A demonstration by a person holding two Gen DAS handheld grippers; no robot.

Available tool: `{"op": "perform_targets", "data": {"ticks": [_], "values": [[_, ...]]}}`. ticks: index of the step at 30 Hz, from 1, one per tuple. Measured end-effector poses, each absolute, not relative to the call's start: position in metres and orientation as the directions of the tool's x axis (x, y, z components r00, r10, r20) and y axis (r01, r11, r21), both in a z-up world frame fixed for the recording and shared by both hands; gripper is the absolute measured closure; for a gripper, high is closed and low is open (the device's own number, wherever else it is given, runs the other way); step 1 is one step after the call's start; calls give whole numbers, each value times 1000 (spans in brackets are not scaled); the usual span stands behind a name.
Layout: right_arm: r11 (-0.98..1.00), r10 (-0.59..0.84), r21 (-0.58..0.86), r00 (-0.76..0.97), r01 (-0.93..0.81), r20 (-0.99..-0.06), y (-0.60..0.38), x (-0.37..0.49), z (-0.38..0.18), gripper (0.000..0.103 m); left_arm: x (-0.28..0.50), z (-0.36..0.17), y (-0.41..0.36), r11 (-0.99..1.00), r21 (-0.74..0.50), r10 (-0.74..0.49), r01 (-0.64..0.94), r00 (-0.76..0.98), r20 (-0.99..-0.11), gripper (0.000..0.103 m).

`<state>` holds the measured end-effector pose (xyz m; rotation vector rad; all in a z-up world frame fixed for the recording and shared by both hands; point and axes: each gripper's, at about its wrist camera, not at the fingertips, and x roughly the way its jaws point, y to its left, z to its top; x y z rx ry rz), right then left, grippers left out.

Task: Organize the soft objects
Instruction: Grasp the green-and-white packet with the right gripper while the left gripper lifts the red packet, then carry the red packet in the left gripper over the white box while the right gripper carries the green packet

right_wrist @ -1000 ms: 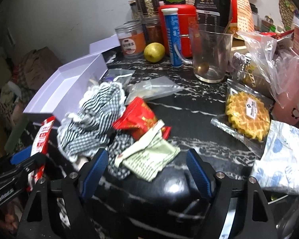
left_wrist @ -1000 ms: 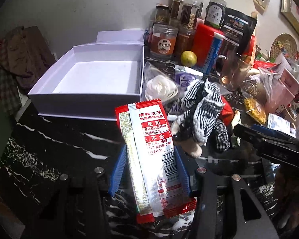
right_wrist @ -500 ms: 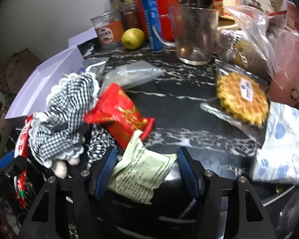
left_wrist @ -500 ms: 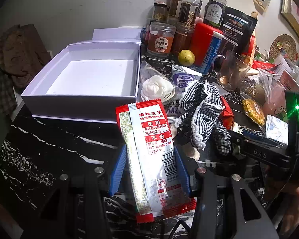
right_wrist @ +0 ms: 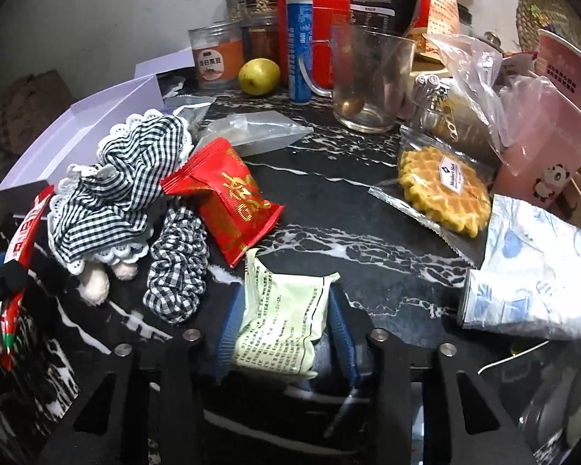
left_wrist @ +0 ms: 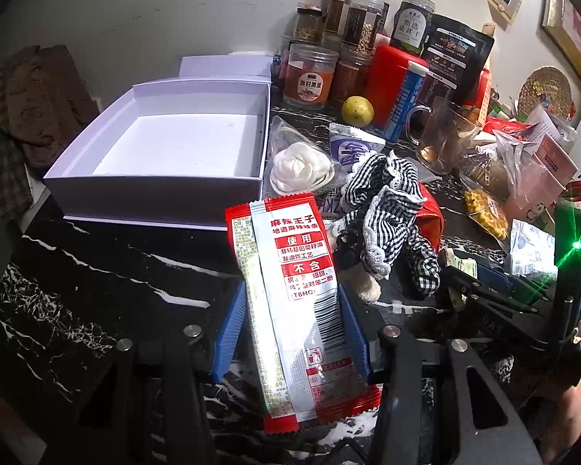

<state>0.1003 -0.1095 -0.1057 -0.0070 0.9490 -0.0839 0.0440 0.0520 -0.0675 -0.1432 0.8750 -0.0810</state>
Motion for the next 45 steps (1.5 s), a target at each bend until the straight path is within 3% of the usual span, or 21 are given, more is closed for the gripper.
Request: {"op": "perform_targets", "data": {"ticks": [23, 45], "values": [[996, 45, 82, 646, 27, -762, -103, 46, -69, 66, 4, -52, 47, 983, -175, -171, 64, 681, -712, 55], [951, 301, 170, 653, -258, -694, -34, 12, -35, 66, -43, -21, 62, 988, -154, -119, 27, 764, -634, 55]]}}
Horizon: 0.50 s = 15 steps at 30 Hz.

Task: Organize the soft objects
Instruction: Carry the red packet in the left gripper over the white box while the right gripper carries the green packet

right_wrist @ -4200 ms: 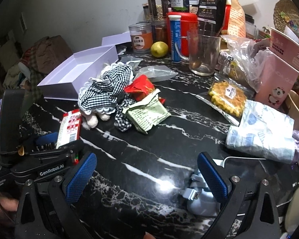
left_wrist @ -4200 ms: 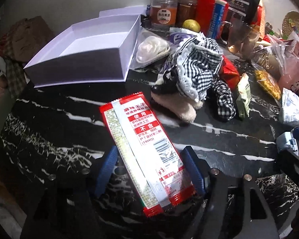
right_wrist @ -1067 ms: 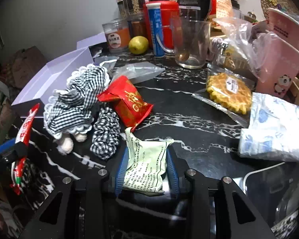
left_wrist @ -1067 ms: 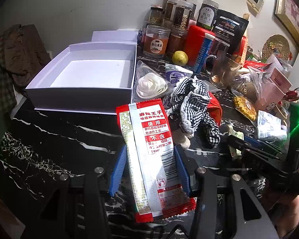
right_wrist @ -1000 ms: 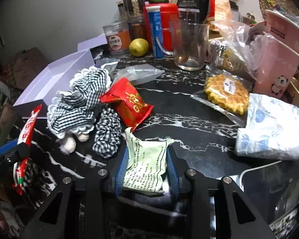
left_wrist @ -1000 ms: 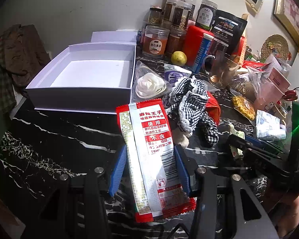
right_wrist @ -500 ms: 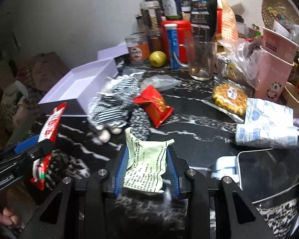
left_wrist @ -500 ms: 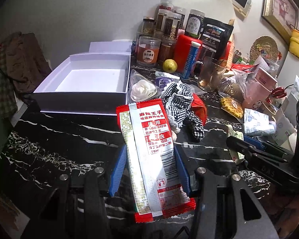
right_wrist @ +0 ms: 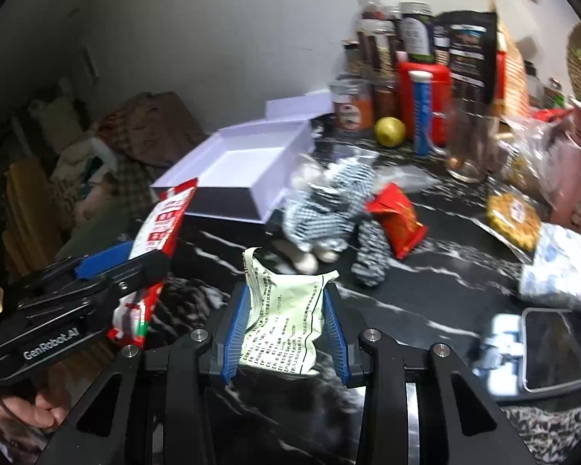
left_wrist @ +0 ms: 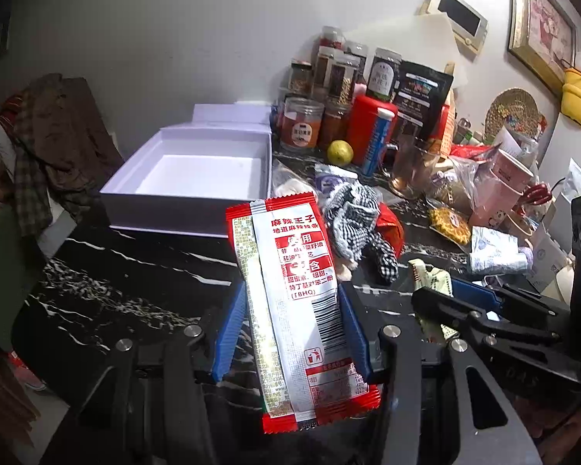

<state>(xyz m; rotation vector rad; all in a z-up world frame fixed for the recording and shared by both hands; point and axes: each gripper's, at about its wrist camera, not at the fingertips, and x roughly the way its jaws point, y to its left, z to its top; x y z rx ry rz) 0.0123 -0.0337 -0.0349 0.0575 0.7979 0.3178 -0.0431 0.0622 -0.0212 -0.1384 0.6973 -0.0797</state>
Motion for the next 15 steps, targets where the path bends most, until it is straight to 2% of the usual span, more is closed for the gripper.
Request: {"op": "perform_targets", "data": {"ticks": [15], "values": [[898, 413, 168, 647, -407, -641, 11, 49, -6, 66, -31, 9, 87, 992, -130, -73, -1, 824, -561, 55]]}}
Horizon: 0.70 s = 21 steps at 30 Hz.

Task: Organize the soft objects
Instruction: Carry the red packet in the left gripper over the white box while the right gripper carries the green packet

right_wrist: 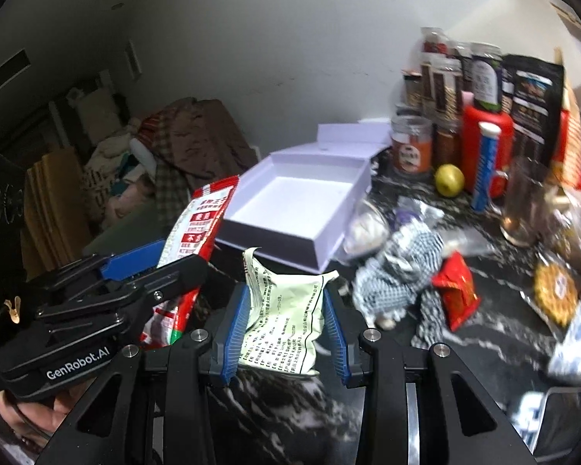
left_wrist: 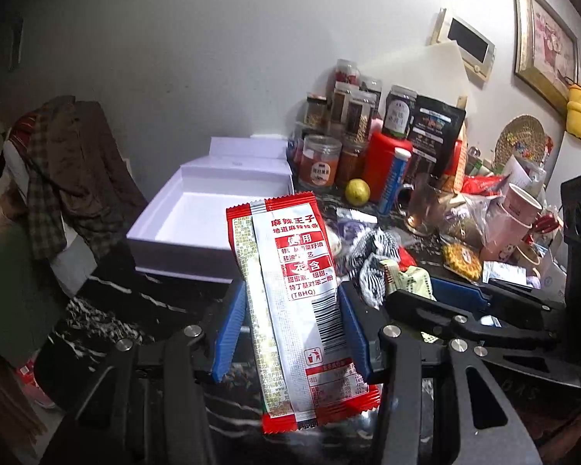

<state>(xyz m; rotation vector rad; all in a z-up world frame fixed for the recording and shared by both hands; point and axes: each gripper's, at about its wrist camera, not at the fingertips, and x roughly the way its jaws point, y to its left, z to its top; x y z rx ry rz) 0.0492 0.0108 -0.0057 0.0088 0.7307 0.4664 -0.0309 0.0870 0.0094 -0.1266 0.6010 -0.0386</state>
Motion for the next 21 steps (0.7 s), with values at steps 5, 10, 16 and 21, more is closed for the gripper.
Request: {"op": "perform_targets", "data": {"ticks": [5, 10, 16, 21], "values": [[886, 431, 158, 652, -436, -624, 20, 67, 4, 66, -18, 19, 95, 993, -120, -67, 1, 838, -542, 55], [883, 437, 147, 663, -447, -608, 27, 85, 13, 66, -4, 29, 103, 994, -113, -61, 2, 853, -519, 55], [877, 446, 132, 677, -463, -585, 34, 107, 22, 66, 16, 38, 113, 994, -110, -56, 1, 866, -497, 55], [869, 455, 117, 681, -481, -573, 42, 128, 28, 66, 31, 47, 122, 995, -99, -38, -10, 881, -472, 55]]}}
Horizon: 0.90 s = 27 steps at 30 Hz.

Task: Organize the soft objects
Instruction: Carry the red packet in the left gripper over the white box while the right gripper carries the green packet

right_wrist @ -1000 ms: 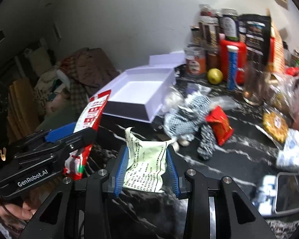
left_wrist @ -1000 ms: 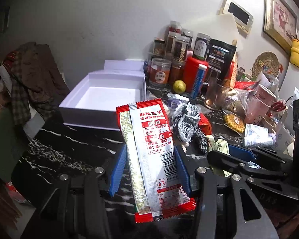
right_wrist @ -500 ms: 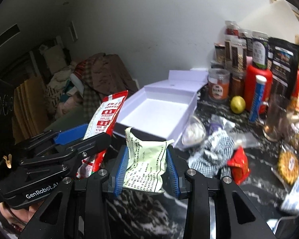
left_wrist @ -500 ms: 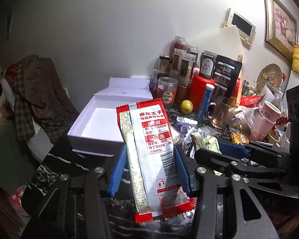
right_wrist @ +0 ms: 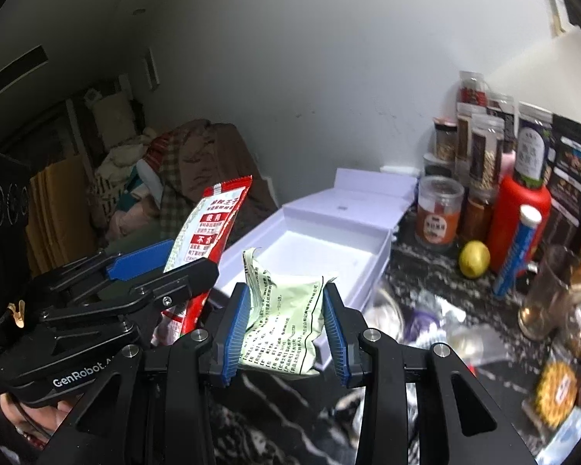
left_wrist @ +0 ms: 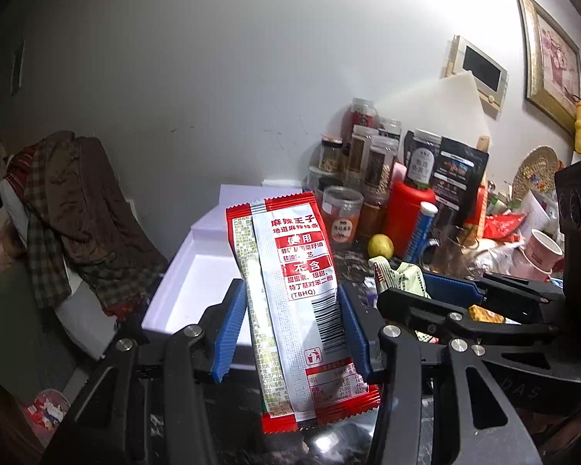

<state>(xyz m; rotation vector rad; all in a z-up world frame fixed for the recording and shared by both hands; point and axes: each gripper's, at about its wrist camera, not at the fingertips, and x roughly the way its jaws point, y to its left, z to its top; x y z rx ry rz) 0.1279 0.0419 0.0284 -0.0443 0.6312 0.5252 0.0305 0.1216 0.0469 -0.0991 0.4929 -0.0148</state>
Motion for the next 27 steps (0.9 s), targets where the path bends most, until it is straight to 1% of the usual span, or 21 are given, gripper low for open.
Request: {"op": "perform_targets", "data": {"ticks": [4, 12, 27], "values": [[860, 466, 110, 680, -498, -567, 49, 144, 32, 66, 44, 51, 130, 996, -92, -25, -20, 890, -455, 55], [854, 471, 103, 675, -509, -568, 57, 180, 34, 66, 77, 51, 149, 995, -92, -10, -35, 893, -451, 55], [873, 431, 76, 687, -482, -586, 67, 249, 28, 66, 147, 42, 180, 997, -57, 27, -59, 894, -446, 55]]}}
